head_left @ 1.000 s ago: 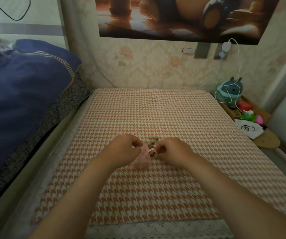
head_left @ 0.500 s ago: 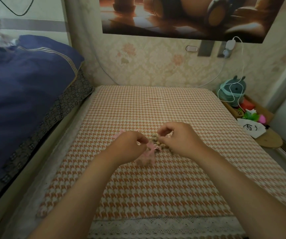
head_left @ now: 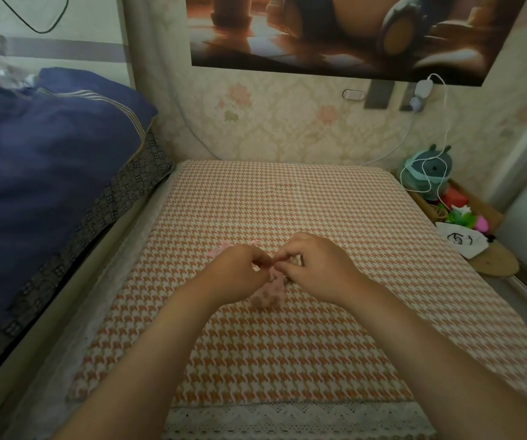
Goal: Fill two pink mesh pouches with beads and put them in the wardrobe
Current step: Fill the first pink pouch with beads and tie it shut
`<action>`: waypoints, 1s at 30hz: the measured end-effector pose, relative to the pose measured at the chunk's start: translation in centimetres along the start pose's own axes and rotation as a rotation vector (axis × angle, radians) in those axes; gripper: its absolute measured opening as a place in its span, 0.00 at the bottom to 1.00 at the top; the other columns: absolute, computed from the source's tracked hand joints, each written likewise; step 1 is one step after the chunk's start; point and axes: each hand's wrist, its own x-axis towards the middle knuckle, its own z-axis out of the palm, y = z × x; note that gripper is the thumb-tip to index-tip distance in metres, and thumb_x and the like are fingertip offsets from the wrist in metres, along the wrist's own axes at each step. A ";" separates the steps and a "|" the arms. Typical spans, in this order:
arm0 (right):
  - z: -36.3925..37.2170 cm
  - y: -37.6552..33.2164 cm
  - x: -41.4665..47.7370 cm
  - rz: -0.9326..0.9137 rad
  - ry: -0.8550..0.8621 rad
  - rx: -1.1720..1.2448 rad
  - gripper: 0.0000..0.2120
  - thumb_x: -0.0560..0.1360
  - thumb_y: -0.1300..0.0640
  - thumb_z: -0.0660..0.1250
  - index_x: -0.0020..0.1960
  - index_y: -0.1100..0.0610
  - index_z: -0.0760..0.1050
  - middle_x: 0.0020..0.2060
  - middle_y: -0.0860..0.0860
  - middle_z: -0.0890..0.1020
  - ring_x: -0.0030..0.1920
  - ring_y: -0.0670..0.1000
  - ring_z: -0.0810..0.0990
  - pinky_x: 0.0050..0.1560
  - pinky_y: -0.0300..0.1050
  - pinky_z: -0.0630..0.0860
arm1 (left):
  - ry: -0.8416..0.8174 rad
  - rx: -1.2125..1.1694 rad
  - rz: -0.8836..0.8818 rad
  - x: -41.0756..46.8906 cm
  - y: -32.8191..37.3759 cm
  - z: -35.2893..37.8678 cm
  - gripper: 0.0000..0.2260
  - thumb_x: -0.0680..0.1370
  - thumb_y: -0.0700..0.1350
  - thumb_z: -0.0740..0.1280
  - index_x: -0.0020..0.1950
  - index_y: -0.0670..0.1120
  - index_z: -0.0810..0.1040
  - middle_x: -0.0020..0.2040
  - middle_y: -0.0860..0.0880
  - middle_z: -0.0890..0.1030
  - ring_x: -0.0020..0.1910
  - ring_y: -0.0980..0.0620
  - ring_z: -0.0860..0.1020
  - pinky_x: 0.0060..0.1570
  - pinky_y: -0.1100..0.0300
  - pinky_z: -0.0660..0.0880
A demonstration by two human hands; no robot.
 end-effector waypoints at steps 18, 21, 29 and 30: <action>-1.3 3.7 -0.3 0.150 -0.051 0.090 0.20 0.79 0.46 0.67 0.31 0.52 0.80 0.36 0.51 0.86 0.33 0.58 0.82 0.40 0.60 0.81 | 0.066 0.169 -0.097 3.9 -2.5 1.6 0.10 0.79 0.42 0.65 0.55 0.52 0.82 0.51 0.53 0.81 0.46 0.54 0.80 0.45 0.58 0.79; -1.2 4.1 -0.2 0.157 -0.047 0.103 0.16 0.78 0.44 0.67 0.37 0.50 0.84 0.40 0.50 0.88 0.40 0.57 0.85 0.45 0.63 0.83 | -0.004 0.192 -0.058 4.2 -2.3 3.3 0.08 0.77 0.45 0.67 0.41 0.57 0.80 0.43 0.56 0.81 0.43 0.53 0.80 0.44 0.57 0.78; -0.8 4.6 -0.1 0.154 -0.034 0.134 0.14 0.79 0.46 0.67 0.40 0.50 0.85 0.42 0.50 0.88 0.41 0.58 0.86 0.46 0.62 0.83 | 0.019 0.224 0.008 4.9 -2.8 4.9 0.05 0.76 0.40 0.68 0.43 0.46 0.83 0.38 0.48 0.82 0.37 0.50 0.79 0.39 0.55 0.77; -0.8 4.7 -0.1 0.154 -0.036 0.140 0.14 0.79 0.47 0.67 0.40 0.50 0.85 0.42 0.51 0.88 0.41 0.58 0.86 0.46 0.62 0.83 | 0.021 0.222 -0.003 4.9 -3.0 4.9 0.05 0.75 0.40 0.68 0.46 0.46 0.84 0.40 0.49 0.83 0.38 0.51 0.79 0.40 0.56 0.78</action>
